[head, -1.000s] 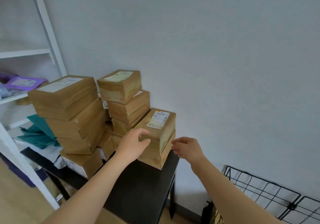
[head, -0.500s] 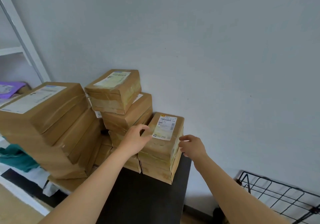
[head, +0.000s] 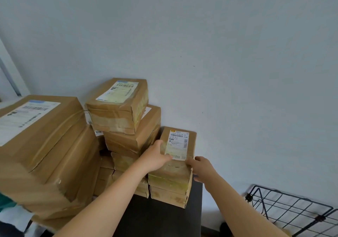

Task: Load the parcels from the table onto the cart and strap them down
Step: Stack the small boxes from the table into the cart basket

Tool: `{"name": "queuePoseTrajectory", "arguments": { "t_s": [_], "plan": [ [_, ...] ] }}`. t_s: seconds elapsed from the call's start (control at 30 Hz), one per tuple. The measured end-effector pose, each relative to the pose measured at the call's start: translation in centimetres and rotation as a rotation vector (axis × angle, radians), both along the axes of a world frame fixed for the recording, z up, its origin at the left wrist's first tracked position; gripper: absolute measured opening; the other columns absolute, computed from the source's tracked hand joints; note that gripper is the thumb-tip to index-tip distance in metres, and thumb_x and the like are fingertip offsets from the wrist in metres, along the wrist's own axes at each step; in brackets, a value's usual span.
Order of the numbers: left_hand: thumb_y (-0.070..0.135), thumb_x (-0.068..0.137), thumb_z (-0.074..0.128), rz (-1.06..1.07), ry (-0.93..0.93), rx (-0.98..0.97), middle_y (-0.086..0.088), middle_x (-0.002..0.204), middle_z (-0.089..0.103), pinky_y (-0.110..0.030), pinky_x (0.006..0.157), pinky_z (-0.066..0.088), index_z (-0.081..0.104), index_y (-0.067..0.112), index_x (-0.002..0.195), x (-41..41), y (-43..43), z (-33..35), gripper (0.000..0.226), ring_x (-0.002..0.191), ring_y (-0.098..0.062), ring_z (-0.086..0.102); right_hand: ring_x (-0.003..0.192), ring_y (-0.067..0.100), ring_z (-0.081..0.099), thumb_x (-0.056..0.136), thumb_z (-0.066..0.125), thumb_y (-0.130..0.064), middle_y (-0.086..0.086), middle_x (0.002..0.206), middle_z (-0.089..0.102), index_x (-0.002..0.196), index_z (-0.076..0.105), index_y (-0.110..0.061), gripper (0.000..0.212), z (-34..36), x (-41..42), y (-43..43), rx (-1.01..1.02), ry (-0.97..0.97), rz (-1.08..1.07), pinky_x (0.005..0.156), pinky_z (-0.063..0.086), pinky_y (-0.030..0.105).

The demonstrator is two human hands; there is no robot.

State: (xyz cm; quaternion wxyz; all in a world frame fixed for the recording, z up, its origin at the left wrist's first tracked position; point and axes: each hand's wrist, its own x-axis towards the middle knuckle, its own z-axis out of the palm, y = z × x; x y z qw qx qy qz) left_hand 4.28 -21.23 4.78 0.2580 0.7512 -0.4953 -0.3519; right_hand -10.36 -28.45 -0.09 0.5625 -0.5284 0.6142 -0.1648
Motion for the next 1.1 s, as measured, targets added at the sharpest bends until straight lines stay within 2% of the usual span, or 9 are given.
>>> {"name": "queuePoseTrajectory", "arguments": {
  "t_s": [0.1, 0.23, 0.33, 0.53, 0.7, 0.8, 0.87, 0.97, 1.1],
  "plan": [
    [0.024, 0.093, 0.055, 0.028, 0.064, 0.018, -0.001, 0.150, 0.034, -0.024, 0.093, 0.035, 0.011, 0.017, 0.149, 0.0, -0.1, -0.4, 0.072, 0.129, -0.019, 0.041, 0.105, 0.027, 0.061, 0.088, 0.058, -0.041, 0.008, 0.112, 0.064, 0.116, 0.056, -0.010, 0.042, -0.6, 0.0, 0.3, 0.114, -0.051, -0.032, 0.094, 0.051, 0.042],
    [0.021, 0.092, 0.058, 0.080, 0.150, -0.005, 0.001, 0.145, 0.039, -0.021, 0.089, 0.030, 0.019, 0.016, 0.147, -0.5, -0.2, -0.7, 0.068, 0.129, -0.017, 0.040, 0.103, 0.024, 0.062, 0.086, 0.059, -0.048, 0.005, 0.110, 0.066, 0.117, 0.058, -0.015, 0.045, -0.8, 0.1, 1.0, 0.175, -0.119, -0.068, 0.095, 0.051, 0.042],
    [0.023, 0.088, 0.061, 0.109, 0.170, -0.027, 0.002, 0.140, 0.044, -0.024, 0.092, 0.037, 0.025, 0.017, 0.145, -0.7, -0.4, -0.8, 0.067, 0.122, -0.016, 0.045, 0.101, 0.024, 0.061, 0.085, 0.060, -0.051, 0.005, 0.113, 0.063, 0.121, 0.054, -0.018, 0.049, 0.0, 0.2, 1.5, 0.158, -0.104, -0.070, 0.091, 0.052, 0.038],
    [0.027, 0.083, 0.064, 0.228, 0.184, -0.105, -0.004, 0.146, 0.036, -0.033, 0.097, 0.041, 0.023, 0.019, 0.147, -1.3, -0.6, -1.5, 0.076, 0.127, -0.022, 0.042, 0.093, 0.020, 0.060, 0.088, 0.061, -0.042, 0.004, 0.104, 0.062, 0.121, 0.052, -0.016, 0.044, 2.3, -0.9, 2.7, 0.127, -0.140, -0.077, 0.077, 0.049, 0.030],
    [0.026, 0.075, 0.066, 0.314, 0.250, -0.211, 0.001, 0.133, 0.046, -0.045, 0.099, 0.043, 0.041, 0.027, 0.134, -2.6, -0.4, -1.3, 0.064, 0.119, -0.022, 0.046, 0.076, 0.012, 0.055, 0.092, 0.059, -0.029, -0.002, 0.088, 0.058, 0.114, 0.053, -0.015, 0.027, 3.6, -2.9, 3.5, 0.117, -0.253, -0.123, 0.054, 0.037, 0.023],
    [0.026, 0.072, 0.068, 0.341, 0.312, -0.273, 0.004, 0.124, 0.050, -0.043, 0.098, 0.043, 0.049, 0.035, 0.108, -3.3, -0.5, -1.1, 0.042, 0.116, -0.019, 0.047, 0.080, 0.018, 0.055, 0.089, 0.061, -0.031, 0.002, 0.092, 0.057, 0.109, 0.053, -0.018, 0.025, 4.2, -3.8, 4.0, 0.193, -0.344, -0.178, 0.058, 0.041, 0.030],
    [0.028, 0.070, 0.069, 0.348, 0.333, -0.307, 0.005, 0.120, 0.053, -0.042, 0.096, 0.045, 0.052, 0.038, 0.097, -4.0, -0.5, -0.8, 0.033, 0.112, -0.018, 0.049, 0.090, 0.025, 0.055, 0.085, 0.065, -0.035, 0.006, 0.097, 0.056, 0.103, 0.053, -0.020, 0.026, 4.3, -4.4, 4.1, 0.250, -0.398, -0.231, 0.070, 0.046, 0.039],
    [0.027, 0.070, 0.070, 0.361, 0.377, -0.360, 0.004, 0.117, 0.055, -0.037, 0.091, 0.046, 0.058, 0.033, 0.101, -5.1, -0.6, -0.6, 0.034, 0.109, -0.017, 0.052, 0.106, 0.031, 0.053, 0.080, 0.068, -0.039, 0.007, 0.106, 0.056, 0.111, 0.055, -0.023, 0.037, 3.8, -5.3, 4.0, 0.269, -0.441, -0.272, 0.072, 0.048, 0.042],
    [0.022, 0.077, 0.069, 0.349, 0.435, -0.390, 0.004, 0.115, 0.055, -0.026, 0.077, 0.039, 0.059, 0.023, 0.107, -6.0, -0.8, -0.4, 0.031, 0.103, -0.012, 0.054, 0.110, 0.032, 0.053, 0.078, 0.066, -0.041, 0.007, 0.113, 0.056, 0.110, 0.054, -0.023, 0.039, 3.5, -6.3, 4.0, 0.251, -0.436, -0.313, 0.069, 0.049, 0.041]
  ]
}}
